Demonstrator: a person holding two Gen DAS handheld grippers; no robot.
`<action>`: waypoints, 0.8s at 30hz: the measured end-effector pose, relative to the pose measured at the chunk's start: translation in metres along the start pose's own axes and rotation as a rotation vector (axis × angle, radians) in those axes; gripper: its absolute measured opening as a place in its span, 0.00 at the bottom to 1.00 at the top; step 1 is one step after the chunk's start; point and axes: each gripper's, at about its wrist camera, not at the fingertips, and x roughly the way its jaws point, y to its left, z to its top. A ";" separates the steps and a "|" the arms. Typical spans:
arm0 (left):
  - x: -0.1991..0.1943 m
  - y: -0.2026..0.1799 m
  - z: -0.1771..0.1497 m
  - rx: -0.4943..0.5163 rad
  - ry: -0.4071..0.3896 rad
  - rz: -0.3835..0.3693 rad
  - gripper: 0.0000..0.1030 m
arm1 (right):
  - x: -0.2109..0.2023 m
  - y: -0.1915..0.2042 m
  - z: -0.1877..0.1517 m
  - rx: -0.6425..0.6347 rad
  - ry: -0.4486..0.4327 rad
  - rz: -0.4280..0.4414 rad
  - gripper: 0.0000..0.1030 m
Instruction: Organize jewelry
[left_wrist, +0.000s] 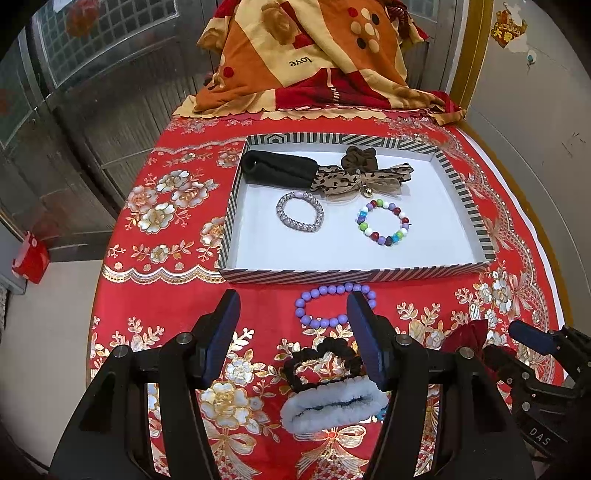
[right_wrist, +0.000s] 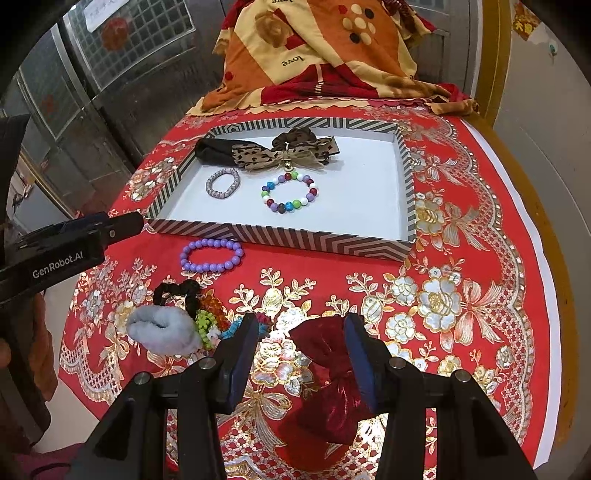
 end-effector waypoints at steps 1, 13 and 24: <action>0.001 0.000 0.000 -0.001 0.003 -0.001 0.58 | 0.000 0.000 0.000 -0.001 0.000 0.000 0.45; 0.008 0.001 -0.004 -0.003 0.022 -0.010 0.58 | 0.003 0.001 0.002 -0.003 0.010 0.007 0.45; 0.012 0.002 -0.005 -0.004 0.037 -0.014 0.58 | 0.003 0.000 0.004 -0.016 0.013 0.006 0.45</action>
